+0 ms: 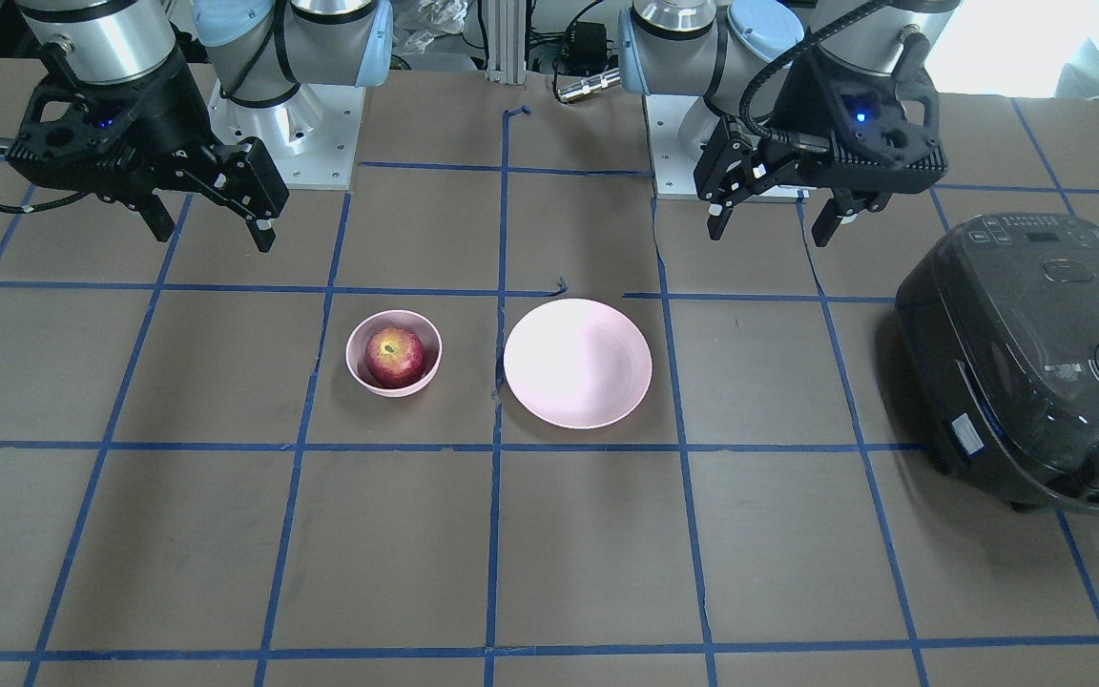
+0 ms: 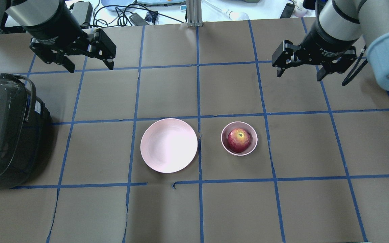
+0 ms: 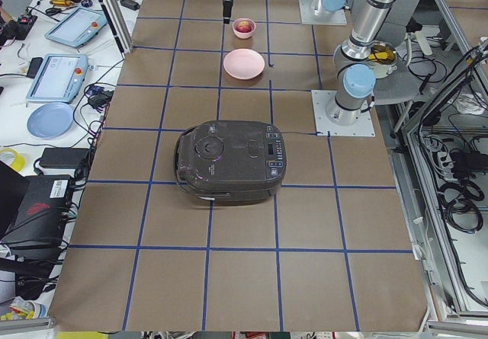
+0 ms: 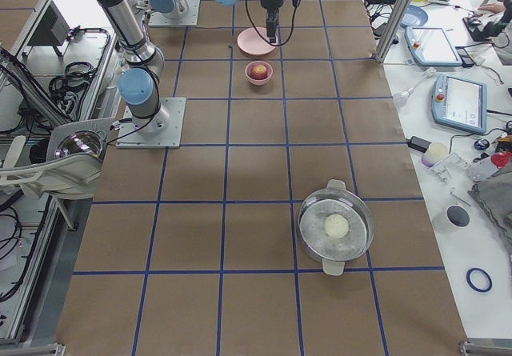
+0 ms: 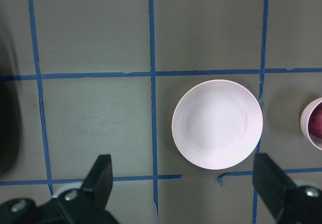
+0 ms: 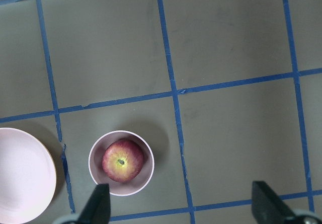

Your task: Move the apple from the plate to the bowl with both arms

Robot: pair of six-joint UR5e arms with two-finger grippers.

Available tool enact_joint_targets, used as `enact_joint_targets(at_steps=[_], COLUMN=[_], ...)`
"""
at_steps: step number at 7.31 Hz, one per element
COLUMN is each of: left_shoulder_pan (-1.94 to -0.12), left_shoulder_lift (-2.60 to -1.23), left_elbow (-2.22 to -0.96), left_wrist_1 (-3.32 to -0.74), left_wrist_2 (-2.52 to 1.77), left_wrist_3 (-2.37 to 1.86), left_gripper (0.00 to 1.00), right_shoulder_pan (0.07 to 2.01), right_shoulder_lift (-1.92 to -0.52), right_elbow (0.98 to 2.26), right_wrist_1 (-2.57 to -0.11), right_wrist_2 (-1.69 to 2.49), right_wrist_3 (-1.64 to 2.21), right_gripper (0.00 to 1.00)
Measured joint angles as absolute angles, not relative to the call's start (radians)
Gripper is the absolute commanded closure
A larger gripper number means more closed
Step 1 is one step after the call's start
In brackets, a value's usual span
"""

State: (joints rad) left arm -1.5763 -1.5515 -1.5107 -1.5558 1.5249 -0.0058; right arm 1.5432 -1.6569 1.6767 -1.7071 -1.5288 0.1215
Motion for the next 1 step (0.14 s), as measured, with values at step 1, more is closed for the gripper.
enact_joint_targets(at_steps=[1], left_shoulder_pan=[-1.576], left_shoulder_lift=[-1.550], left_elbow=[-1.514], left_wrist_1=[-1.555], left_wrist_2=[1.525], left_wrist_3=[-0.005], left_gripper=[0.00], right_shoulder_pan=[1.543], right_shoulder_lift=[-1.657], right_elbow=[1.677], right_wrist_1=[-1.706], right_wrist_2=[-1.530], right_wrist_3=[0.122], right_gripper=[0.00])
